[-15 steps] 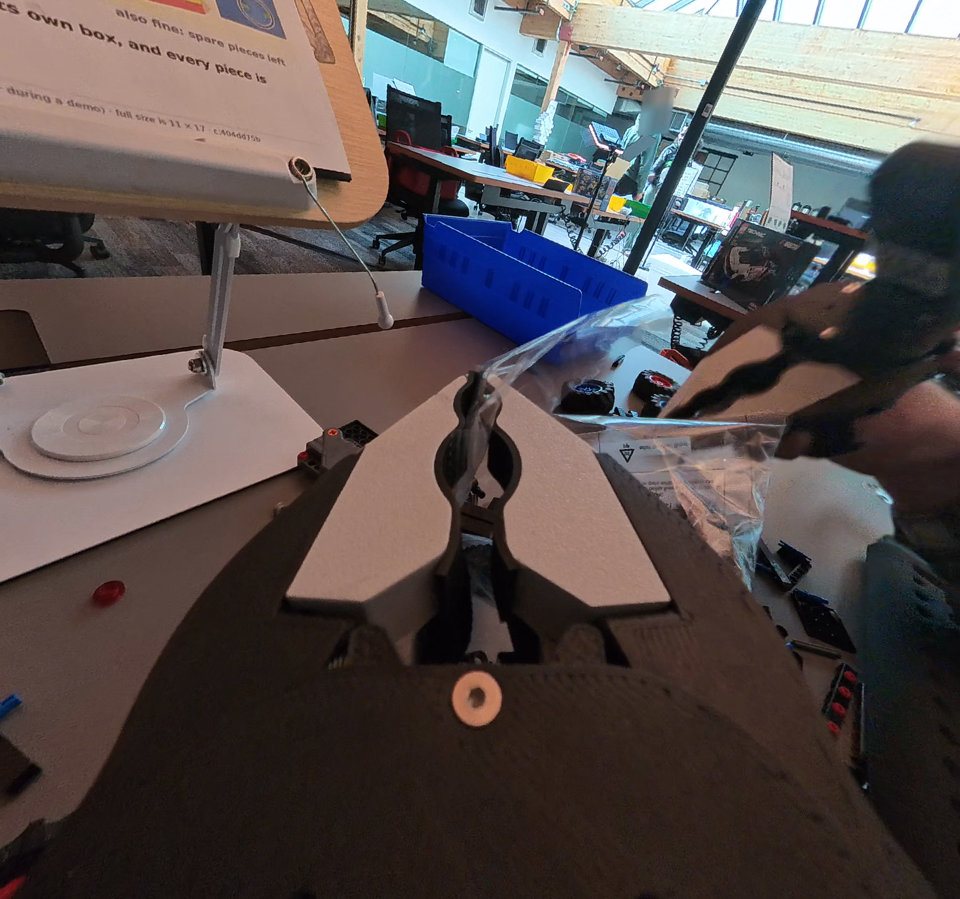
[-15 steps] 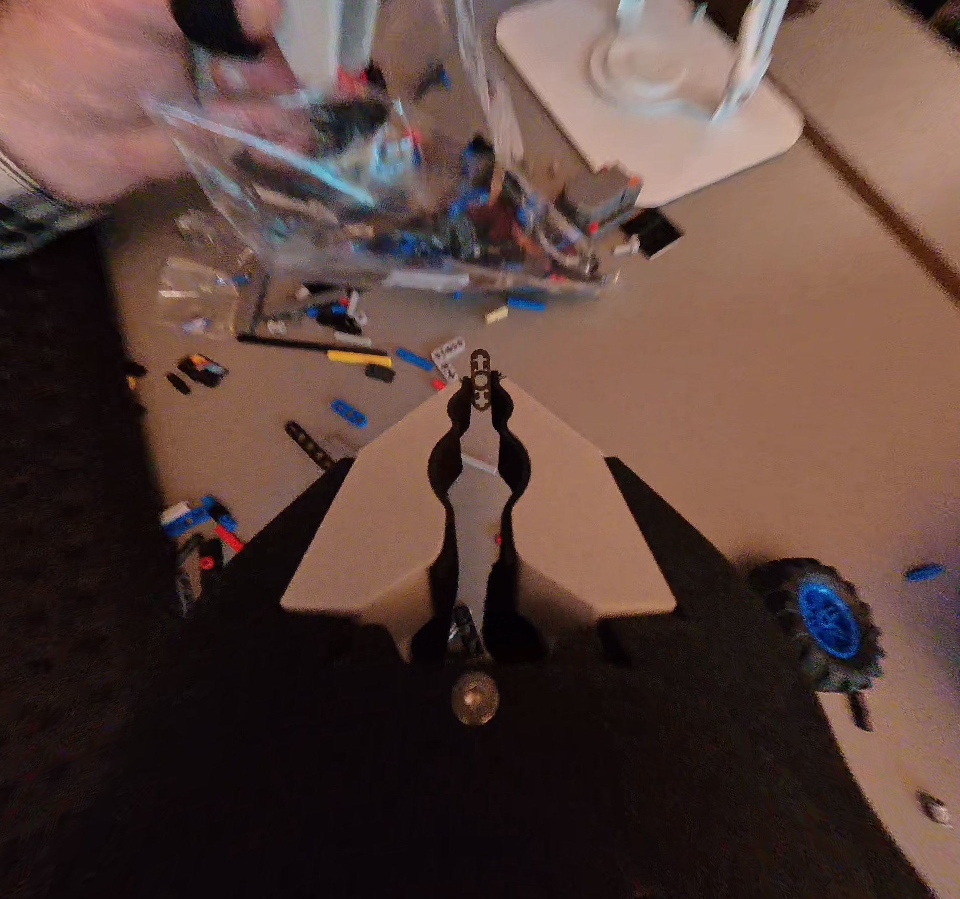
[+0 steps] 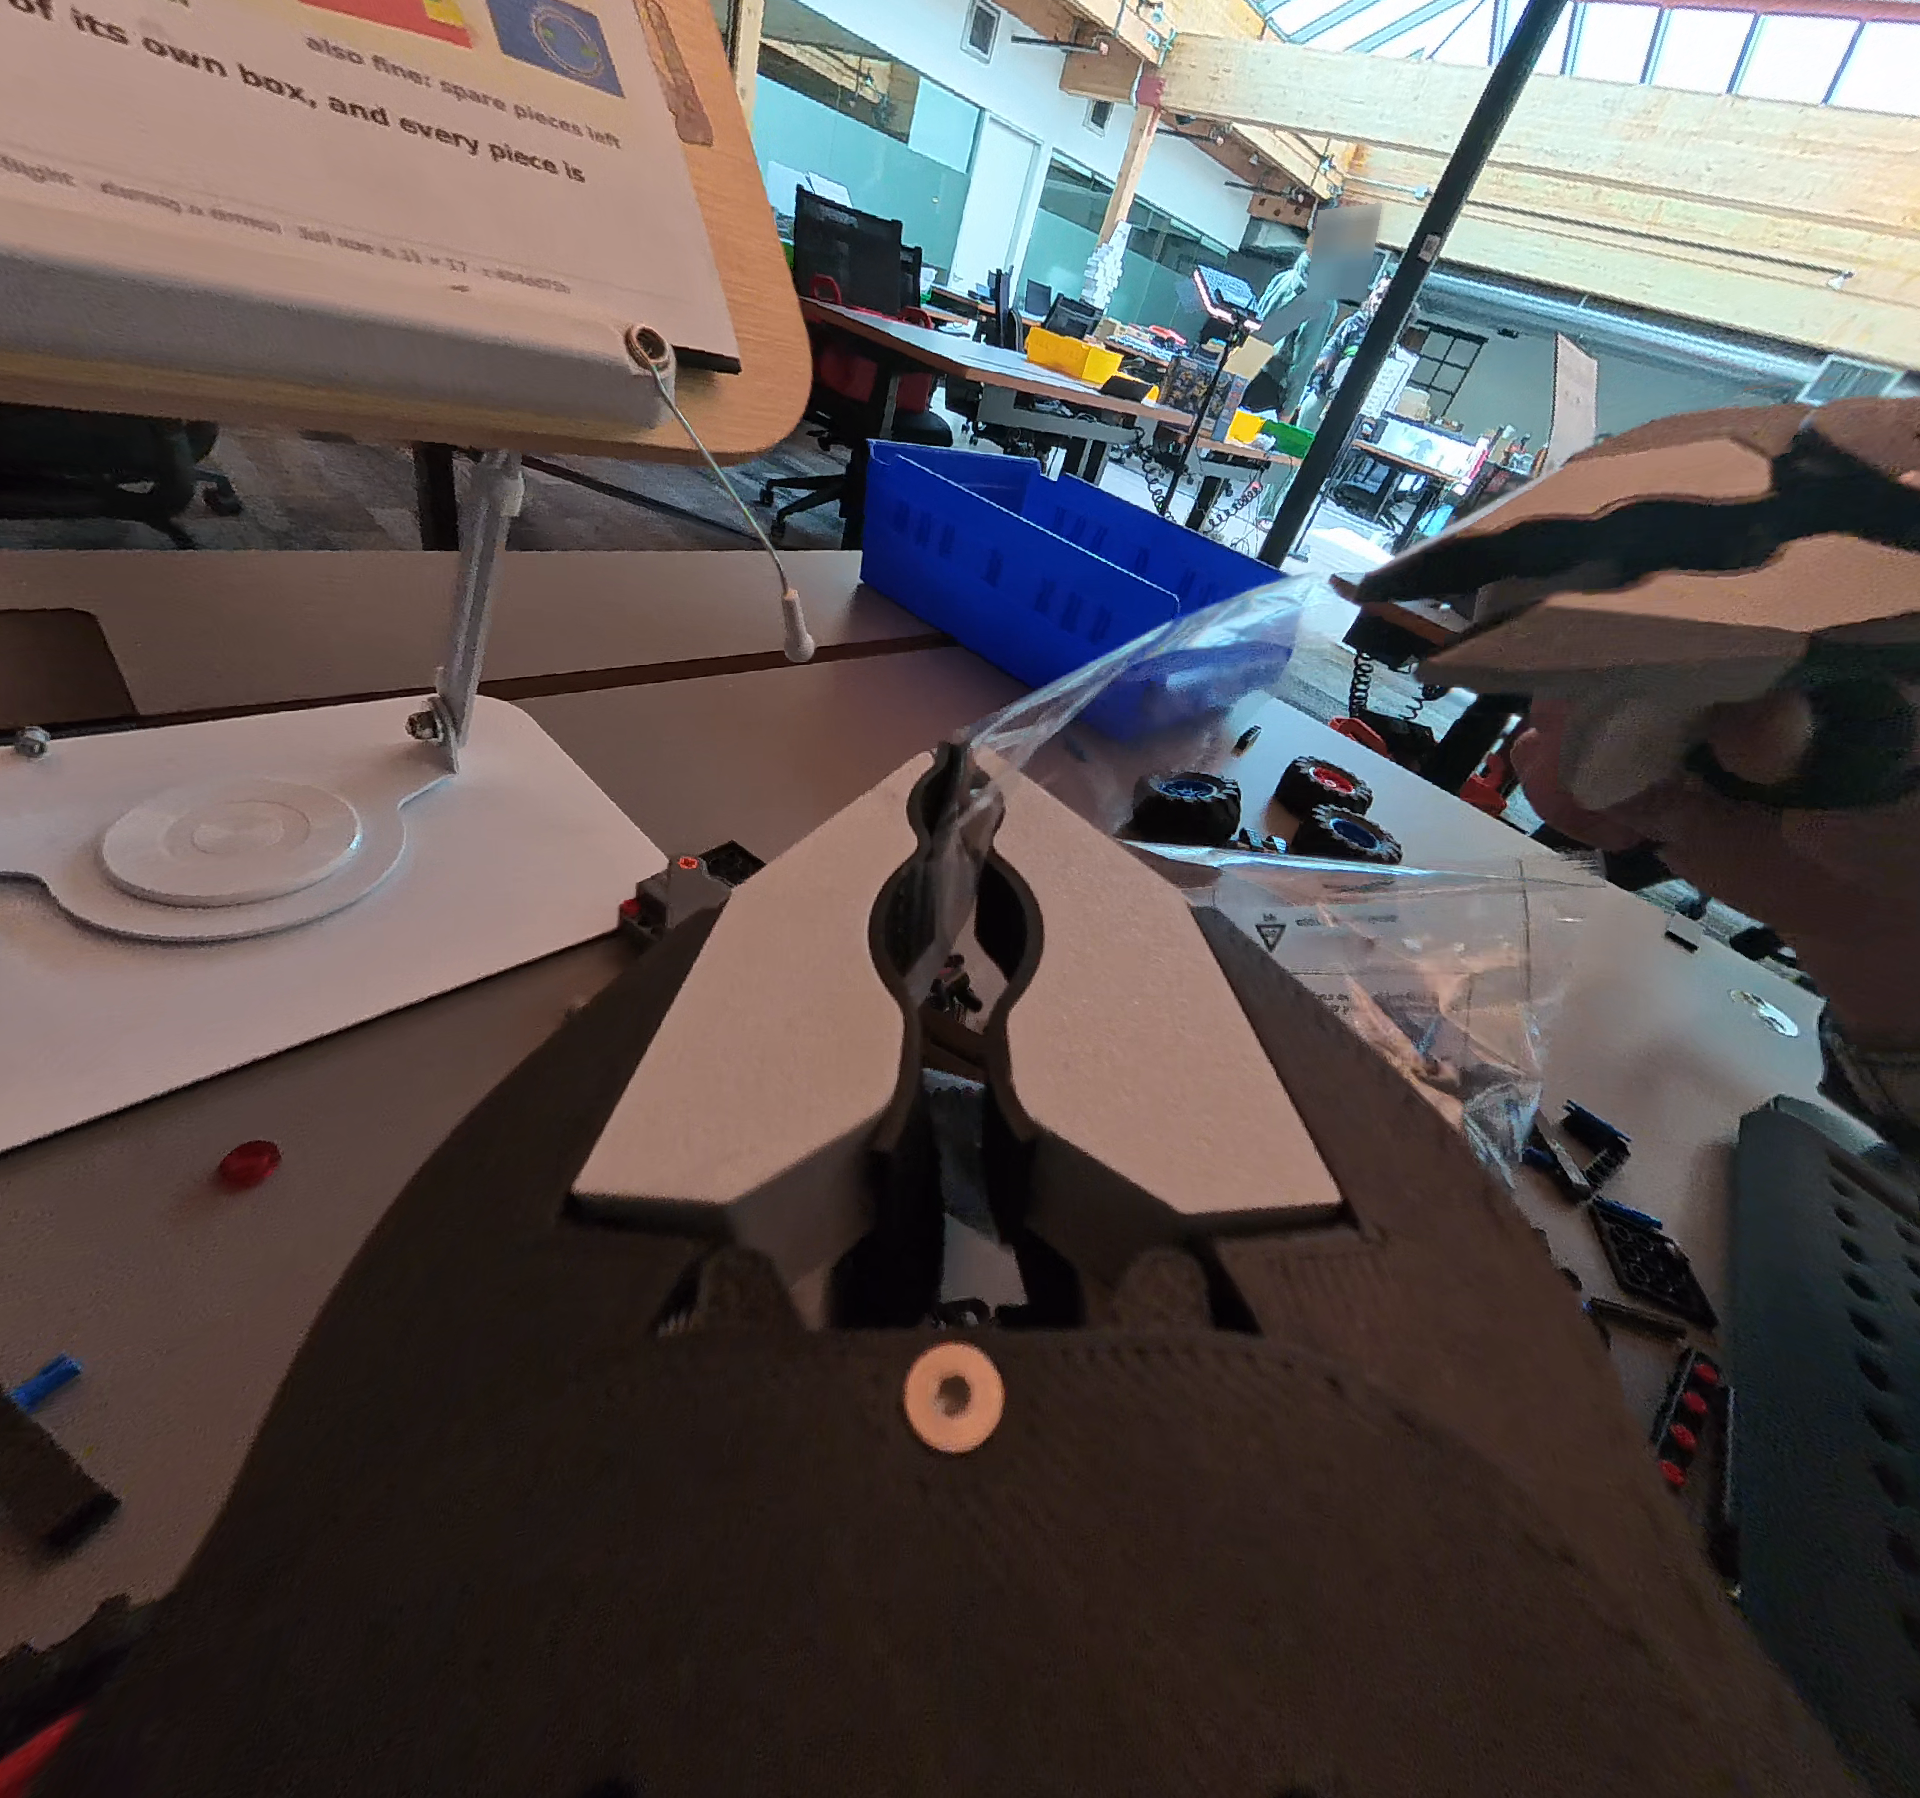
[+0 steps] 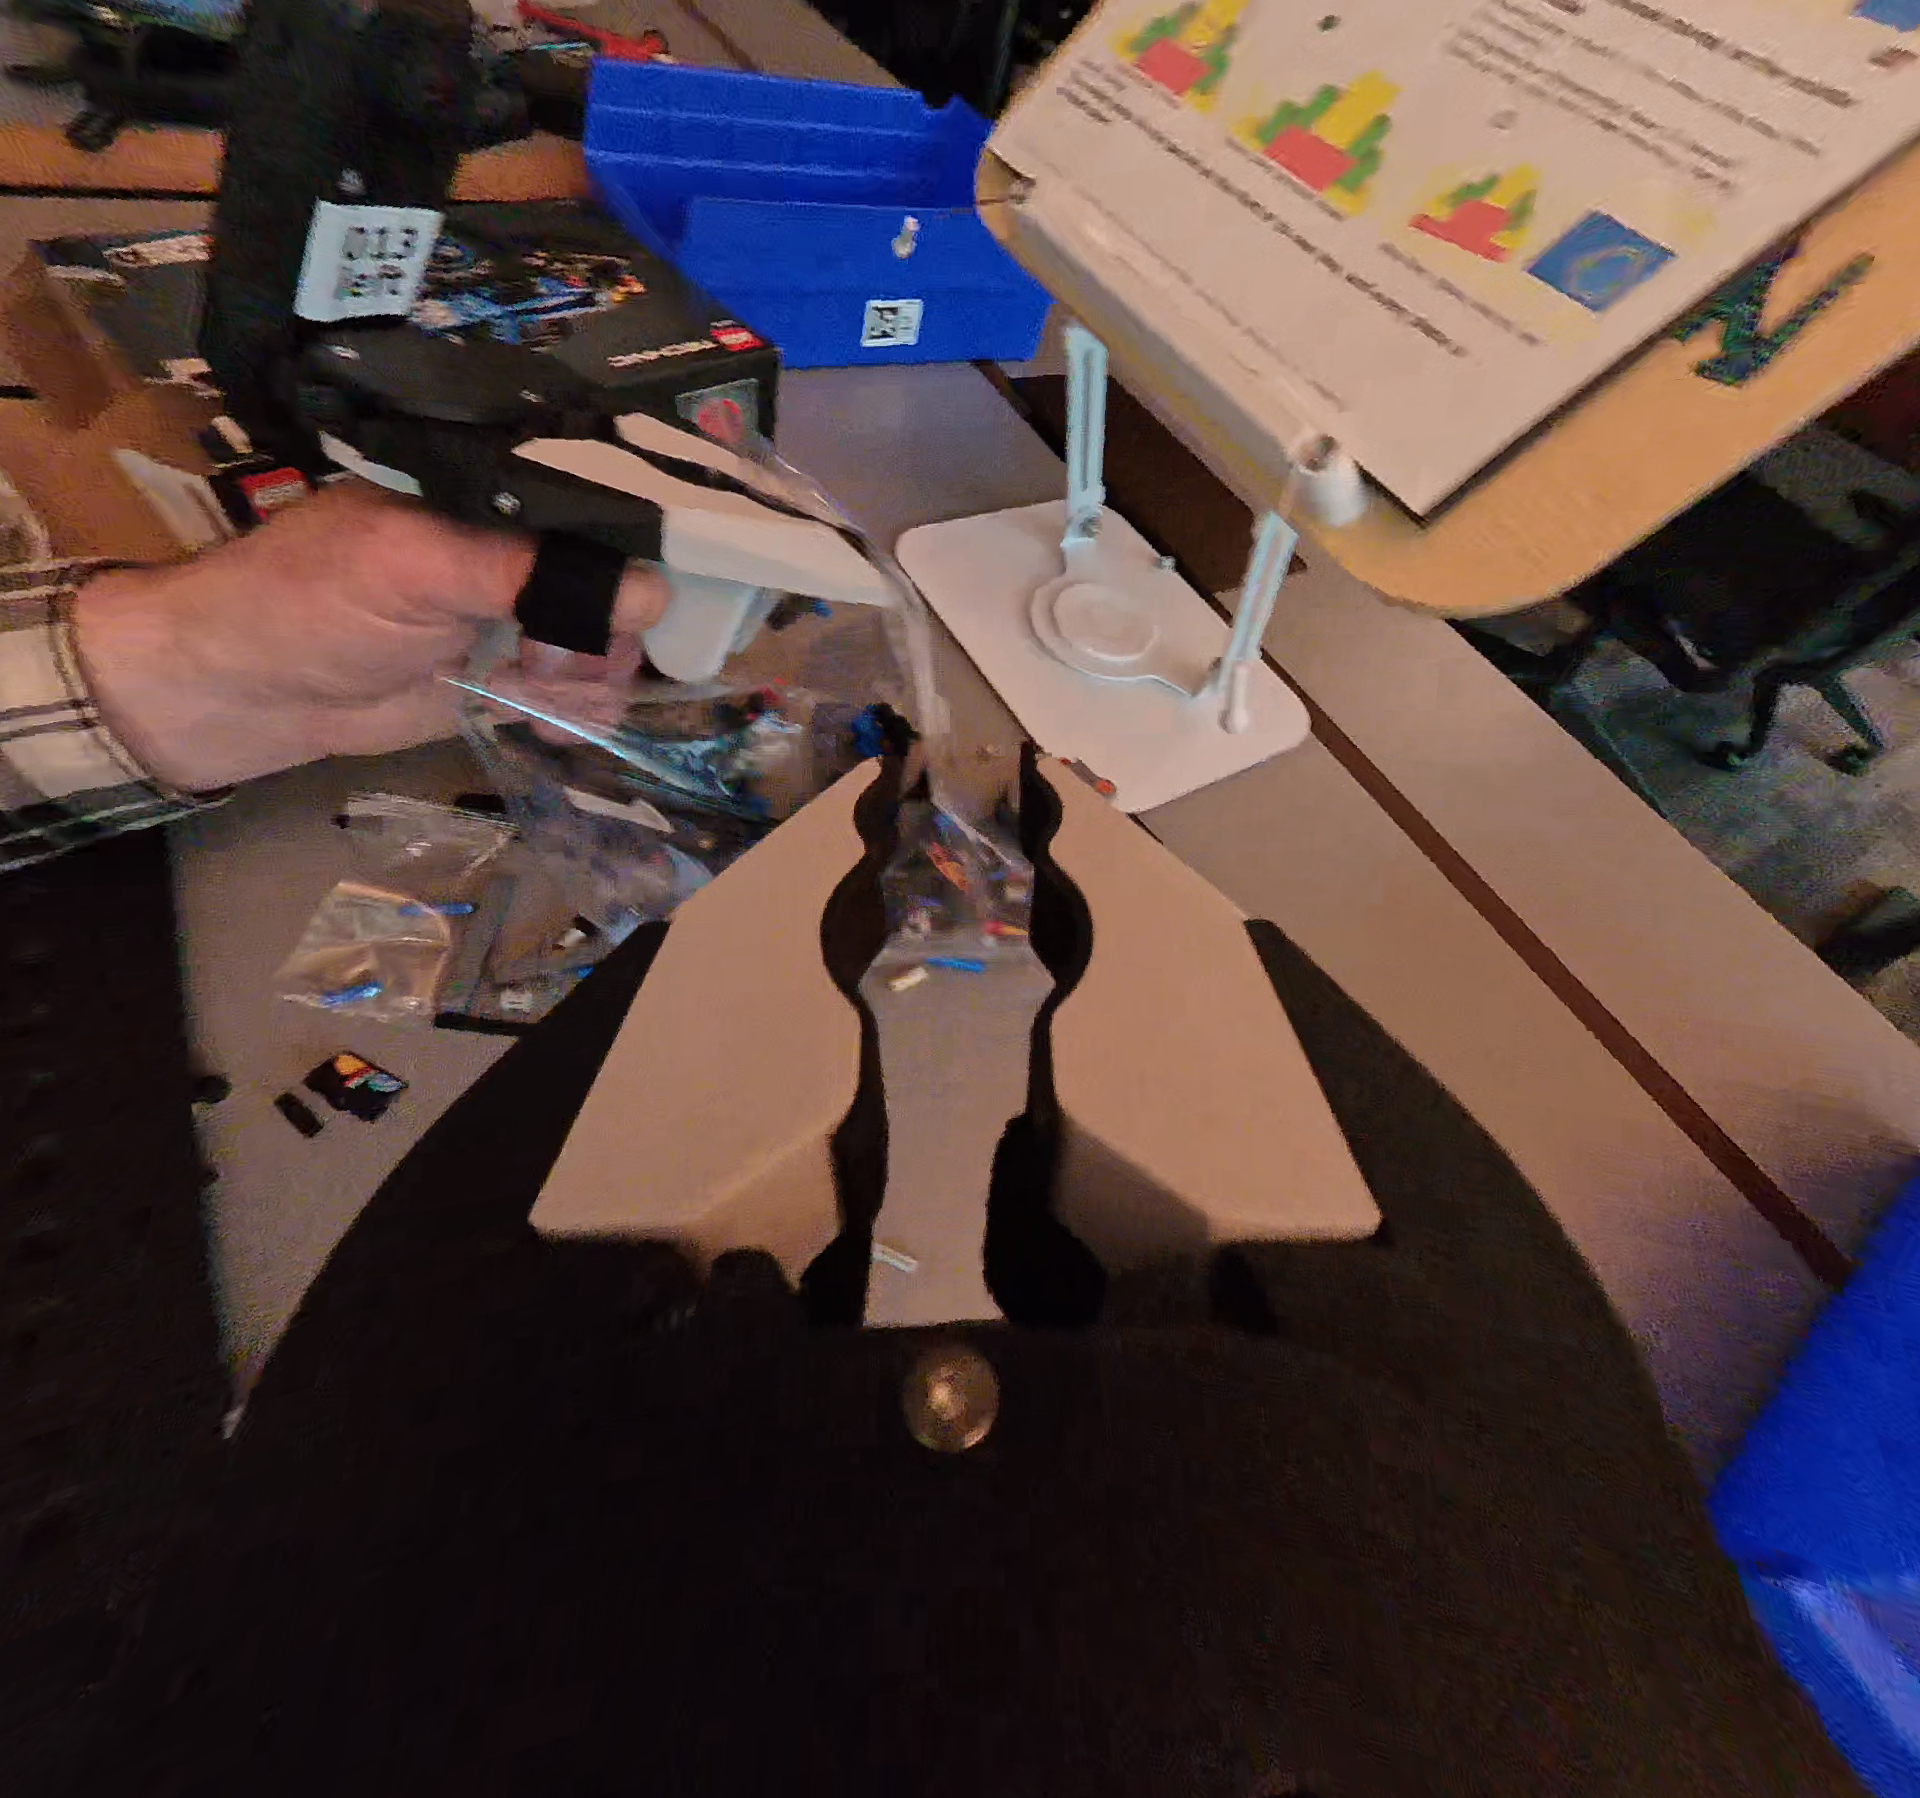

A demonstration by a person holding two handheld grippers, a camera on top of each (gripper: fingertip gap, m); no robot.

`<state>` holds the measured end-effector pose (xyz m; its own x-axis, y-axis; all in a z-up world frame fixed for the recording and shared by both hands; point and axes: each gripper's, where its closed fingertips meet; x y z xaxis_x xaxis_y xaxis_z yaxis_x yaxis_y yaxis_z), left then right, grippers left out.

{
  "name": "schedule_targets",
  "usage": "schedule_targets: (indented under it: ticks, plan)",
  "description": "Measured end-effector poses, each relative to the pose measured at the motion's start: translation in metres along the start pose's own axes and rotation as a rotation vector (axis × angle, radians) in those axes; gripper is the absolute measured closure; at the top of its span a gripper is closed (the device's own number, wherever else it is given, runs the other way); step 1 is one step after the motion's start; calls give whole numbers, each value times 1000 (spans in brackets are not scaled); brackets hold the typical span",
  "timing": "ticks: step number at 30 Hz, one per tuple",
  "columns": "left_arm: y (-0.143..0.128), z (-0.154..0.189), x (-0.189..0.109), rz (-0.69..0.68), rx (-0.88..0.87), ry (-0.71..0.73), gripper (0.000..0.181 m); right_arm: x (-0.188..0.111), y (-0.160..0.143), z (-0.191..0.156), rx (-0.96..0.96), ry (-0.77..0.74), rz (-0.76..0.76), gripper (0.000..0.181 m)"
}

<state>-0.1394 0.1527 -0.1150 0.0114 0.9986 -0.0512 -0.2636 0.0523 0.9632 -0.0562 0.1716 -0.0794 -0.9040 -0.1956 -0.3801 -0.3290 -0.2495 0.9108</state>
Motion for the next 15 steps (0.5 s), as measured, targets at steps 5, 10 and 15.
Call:
schedule_targets:
  ticks: [5, 10, 15]
  plan:
    - [7, -5, -2, 37, -31, 12, 181, -1, -68, 18, 230, 70, -93, 160]
    - [18, -16, -10, 92, -45, 59, 181, 50, -115, -11, 205, 198, -291, 151]
    - [24, -26, -17, 126, -49, 99, 181, 93, -123, -24, 138, 198, -372, 151]
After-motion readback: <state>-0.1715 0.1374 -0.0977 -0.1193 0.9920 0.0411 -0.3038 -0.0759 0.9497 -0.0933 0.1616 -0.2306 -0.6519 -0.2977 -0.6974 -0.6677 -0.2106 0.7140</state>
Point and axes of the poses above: each gripper's, where its closed fingertips meet, x out along the fingers, y out of its top, z = x × y across the jaws, and after that the axes turned 6 degrees about y, right-handed
